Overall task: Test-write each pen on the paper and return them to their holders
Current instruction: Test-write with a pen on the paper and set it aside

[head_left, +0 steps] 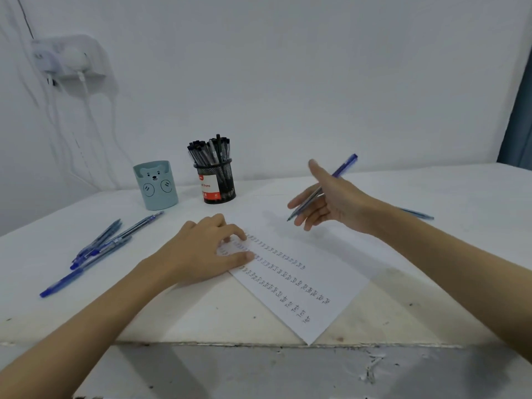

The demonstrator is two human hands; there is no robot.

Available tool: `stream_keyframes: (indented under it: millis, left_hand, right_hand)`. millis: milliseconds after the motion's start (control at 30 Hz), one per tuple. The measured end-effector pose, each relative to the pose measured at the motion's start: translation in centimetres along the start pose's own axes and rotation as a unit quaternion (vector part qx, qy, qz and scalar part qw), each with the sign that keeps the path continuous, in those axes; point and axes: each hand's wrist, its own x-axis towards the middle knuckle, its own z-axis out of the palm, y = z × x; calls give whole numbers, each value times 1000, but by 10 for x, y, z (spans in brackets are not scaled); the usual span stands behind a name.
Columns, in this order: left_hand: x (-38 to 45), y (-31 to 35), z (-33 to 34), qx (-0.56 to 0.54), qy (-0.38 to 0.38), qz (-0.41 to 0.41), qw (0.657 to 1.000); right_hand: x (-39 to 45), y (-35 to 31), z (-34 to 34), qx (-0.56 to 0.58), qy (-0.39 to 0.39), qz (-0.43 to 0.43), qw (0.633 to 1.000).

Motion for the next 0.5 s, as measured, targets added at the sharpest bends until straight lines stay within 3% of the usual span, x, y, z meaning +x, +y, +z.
stream_keyframes:
  millis: [167,333,500]
  left_hand:
    - [8,15,-5,4,-9,-10,1000]
    - [24,33,1,-98,-9,41,994]
    - [40,42,8,-158,1,84,984]
  right_hand:
    - [-4,11,19,-41,59,-81,994]
    - [-13,20,32,-30,22,-49,998]
    - [-18,24,25,-89,67,-78,991]
